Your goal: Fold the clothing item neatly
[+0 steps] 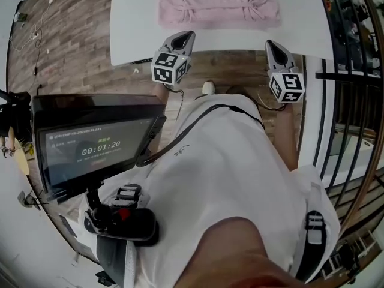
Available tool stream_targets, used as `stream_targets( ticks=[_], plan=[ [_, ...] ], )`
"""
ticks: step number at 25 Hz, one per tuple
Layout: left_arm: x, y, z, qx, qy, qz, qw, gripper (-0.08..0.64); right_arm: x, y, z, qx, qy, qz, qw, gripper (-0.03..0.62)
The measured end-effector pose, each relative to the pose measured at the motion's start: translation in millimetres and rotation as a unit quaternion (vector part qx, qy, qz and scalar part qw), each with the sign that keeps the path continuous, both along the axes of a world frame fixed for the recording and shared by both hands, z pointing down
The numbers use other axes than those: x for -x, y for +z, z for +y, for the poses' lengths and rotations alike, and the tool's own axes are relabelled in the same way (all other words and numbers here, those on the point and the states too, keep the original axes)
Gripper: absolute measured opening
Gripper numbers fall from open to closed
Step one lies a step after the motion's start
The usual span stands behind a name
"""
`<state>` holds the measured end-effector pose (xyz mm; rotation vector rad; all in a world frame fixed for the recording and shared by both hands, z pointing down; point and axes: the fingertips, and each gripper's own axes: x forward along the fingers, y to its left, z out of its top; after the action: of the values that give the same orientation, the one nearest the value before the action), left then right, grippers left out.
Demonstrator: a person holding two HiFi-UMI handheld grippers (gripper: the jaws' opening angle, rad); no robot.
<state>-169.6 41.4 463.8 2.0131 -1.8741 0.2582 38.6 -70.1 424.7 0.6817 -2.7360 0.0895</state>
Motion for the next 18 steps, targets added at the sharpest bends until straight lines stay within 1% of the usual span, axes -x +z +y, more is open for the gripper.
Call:
stream_targets(
  ticks=[2,6,7,11,14,18],
  plan=[
    [1,0,5,-0.002,-0.009,0.004,1.0,0.003,1,3,3,0.004,-0.003,-0.004,1.0,0.003],
    [21,-3,8,-0.01,-0.041,0.011,0.9991,0.003,25,4,3,0.003,-0.032,-0.004,0.999,0.003],
    [14,-5,14,-0.012,-0.047,0.009,0.9988,0.003,20,4,10,0.003,-0.038,-0.005,0.999,0.003],
    [-68,-14,59,-0.029,-0.064,0.016,0.9974,0.003,-56,7,63,0.007,-0.034,-0.01,0.999,0.003],
    [-95,-15,80,-0.032,-0.082,0.014,0.996,0.003,-77,12,81,0.017,-0.037,-0.018,0.999,0.003],
    [-134,-13,113,-0.027,-0.093,0.001,0.9953,0.003,-109,16,104,0.019,-0.051,-0.026,0.998,0.003]
  ],
)
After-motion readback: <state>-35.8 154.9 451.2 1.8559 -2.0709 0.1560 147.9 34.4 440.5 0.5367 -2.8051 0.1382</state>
